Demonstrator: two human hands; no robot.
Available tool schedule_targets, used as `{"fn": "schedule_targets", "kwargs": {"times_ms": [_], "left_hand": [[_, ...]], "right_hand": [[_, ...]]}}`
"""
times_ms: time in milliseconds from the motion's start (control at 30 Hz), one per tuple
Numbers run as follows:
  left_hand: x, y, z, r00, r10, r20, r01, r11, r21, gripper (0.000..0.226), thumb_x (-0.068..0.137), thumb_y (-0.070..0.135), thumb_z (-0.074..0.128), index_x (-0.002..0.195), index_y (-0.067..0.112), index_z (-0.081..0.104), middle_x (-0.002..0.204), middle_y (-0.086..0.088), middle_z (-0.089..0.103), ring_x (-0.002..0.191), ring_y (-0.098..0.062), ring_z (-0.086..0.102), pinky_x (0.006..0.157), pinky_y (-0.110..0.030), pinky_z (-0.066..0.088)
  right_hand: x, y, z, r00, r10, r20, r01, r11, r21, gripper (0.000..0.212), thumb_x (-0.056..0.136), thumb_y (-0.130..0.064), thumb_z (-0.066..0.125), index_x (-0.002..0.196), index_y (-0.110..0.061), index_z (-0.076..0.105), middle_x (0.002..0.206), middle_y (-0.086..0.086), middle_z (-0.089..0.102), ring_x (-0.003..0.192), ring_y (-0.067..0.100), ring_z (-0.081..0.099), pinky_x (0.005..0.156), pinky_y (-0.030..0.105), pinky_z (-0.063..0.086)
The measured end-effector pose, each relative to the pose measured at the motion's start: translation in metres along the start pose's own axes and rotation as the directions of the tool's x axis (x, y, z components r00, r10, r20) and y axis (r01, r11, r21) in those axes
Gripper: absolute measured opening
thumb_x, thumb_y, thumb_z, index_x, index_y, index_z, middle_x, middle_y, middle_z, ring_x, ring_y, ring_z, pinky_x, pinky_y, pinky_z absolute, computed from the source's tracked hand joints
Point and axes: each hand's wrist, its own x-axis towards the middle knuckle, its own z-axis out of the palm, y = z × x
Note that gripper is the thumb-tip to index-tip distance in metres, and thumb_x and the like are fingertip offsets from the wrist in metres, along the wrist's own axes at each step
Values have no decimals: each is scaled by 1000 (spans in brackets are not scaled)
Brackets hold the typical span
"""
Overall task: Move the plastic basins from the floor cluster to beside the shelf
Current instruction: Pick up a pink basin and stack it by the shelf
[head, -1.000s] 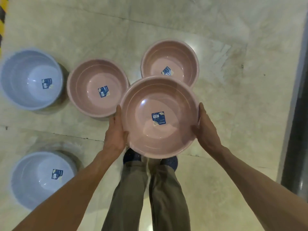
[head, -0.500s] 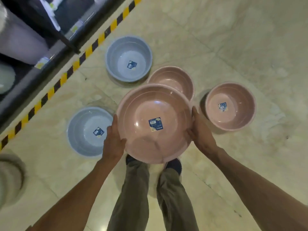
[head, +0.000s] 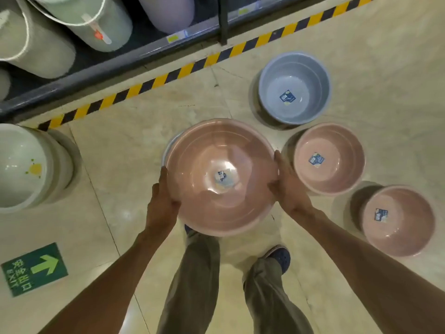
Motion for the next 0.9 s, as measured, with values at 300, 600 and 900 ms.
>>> {"fn": "schedule_targets", "kwargs": {"times_ms": [300,600,900], "left_hand": [[56,-60,-3,990,-138,1,138,990,-10,98,94,0,66,165,28,5,150,-16,45,128,-42,55,102,-56,49],[126,-110,63,971,-235,-33,234,971,-41,94,93,-2,55,164,31,3,150,-11,47,115,-43,62,86,-58,54],[161,-137,118,977,-199,-71,199,980,-19,88,98,-1,47,164,33,1,158,-8,40,115,-46,61,85,-61,55]], "right_hand": [[77,-31,63,994,74,86,-57,982,-180,91,98,-10,63,169,-23,6,149,15,54,119,42,62,95,48,52],[162,-3,125,984,123,128,-74,938,-339,89,101,-10,58,169,-24,3,147,16,57,116,42,65,93,49,55],[200,45,172,985,136,106,-82,909,-408,85,102,-5,54,169,-20,3,153,16,51,135,39,49,106,50,50]]}}
